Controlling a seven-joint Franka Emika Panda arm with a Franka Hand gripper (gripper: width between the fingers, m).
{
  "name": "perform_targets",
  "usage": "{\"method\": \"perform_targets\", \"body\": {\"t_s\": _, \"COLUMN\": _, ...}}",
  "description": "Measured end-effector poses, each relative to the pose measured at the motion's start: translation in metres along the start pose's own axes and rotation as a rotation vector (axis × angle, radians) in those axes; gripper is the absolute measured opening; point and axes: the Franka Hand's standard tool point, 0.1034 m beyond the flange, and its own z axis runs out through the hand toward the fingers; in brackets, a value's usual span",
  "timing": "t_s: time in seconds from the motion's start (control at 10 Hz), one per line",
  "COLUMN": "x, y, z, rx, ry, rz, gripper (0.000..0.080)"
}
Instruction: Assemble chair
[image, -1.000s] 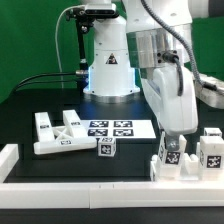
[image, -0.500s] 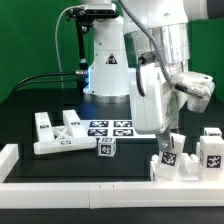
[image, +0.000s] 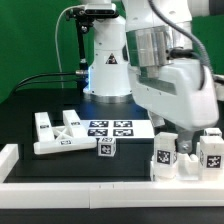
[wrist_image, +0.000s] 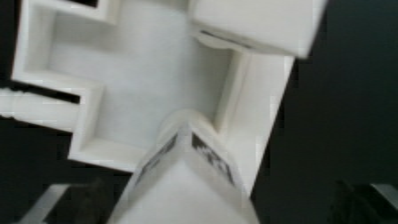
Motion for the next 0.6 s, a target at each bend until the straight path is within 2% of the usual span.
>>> {"method": "perform_targets", "body": {"t_s": 0.3, "x": 0.0029, "y": 0.0006, "z": -0.0004, "rx": -0.005, "ry": 0.008, "rz": -0.242, "gripper": 0.0649}}
{"method": "perform_targets", "body": {"t_s": 0.4, "x": 0.0025, "y": 0.0029, "z": 0.0006, "rx": -0.064, "ry": 0.047, "rz": -0.490, "gripper": 0.0649}}
{"method": "perform_targets", "body": {"t_s": 0.5, "x": 0.0031, "y": 0.0044, "z": 0.0029, "rx": -0.079, "ry": 0.056, "rz": -0.563, "gripper": 0.0649}}
{"method": "perform_targets", "body": {"t_s": 0.6, "x": 0.0041, "y": 0.0046, "z": 0.0029, "rx": -0.078, "ry": 0.054, "rz": -0.571, "gripper": 0.0621}}
